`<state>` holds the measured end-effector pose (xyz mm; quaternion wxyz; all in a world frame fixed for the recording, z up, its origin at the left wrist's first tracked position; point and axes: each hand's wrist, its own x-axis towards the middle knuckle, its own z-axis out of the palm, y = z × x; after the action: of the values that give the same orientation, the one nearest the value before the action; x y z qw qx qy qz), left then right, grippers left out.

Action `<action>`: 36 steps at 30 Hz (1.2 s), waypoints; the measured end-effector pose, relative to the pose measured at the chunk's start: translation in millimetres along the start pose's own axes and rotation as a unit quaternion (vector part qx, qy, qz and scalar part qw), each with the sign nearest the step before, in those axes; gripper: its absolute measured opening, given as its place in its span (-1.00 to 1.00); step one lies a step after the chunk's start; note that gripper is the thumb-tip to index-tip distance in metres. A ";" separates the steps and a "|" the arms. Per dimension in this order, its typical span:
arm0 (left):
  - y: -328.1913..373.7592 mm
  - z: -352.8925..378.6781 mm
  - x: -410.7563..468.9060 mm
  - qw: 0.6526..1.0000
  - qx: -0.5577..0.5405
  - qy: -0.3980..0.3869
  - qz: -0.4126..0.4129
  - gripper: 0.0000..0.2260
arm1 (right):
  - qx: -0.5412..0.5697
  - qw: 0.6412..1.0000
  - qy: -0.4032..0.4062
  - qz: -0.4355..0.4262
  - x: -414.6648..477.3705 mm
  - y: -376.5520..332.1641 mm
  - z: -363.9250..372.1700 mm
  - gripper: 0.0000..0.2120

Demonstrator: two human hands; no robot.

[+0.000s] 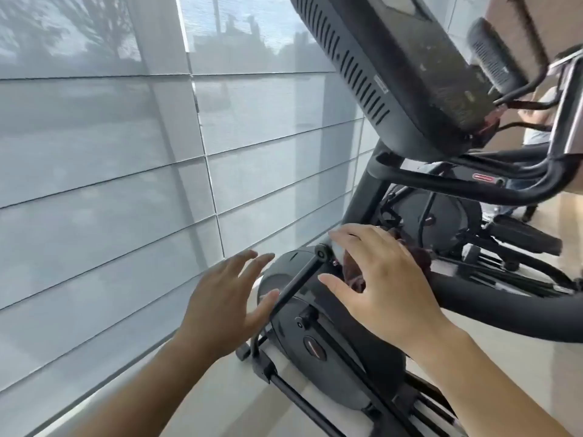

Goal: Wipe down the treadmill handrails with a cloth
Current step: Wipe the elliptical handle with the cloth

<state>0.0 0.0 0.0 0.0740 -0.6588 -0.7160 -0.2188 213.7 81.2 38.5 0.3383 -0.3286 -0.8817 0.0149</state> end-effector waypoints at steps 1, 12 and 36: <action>3.6 4.5 9.3 1.000 -0.022 -0.001 0.012 -0.49 | -0.024 1.000 0.019 0.003 -0.8 4.5 -3.2 -0.51; 13.5 44.6 81.1 0.989 -0.081 -0.037 0.117 -0.51 | -0.212 0.945 -0.130 0.212 17.0 20.0 12.6 -0.15; 38.7 -3.8 -101.0 0.965 0.032 0.065 -0.252 -0.51 | 0.318 0.943 -0.075 -0.061 -9.4 -3.1 39.8 -0.43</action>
<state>49.3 -92.2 -28.1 0.0836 -0.4387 -0.8592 -0.2497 193.0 81.0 3.1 0.3587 -0.1477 -0.8722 0.2979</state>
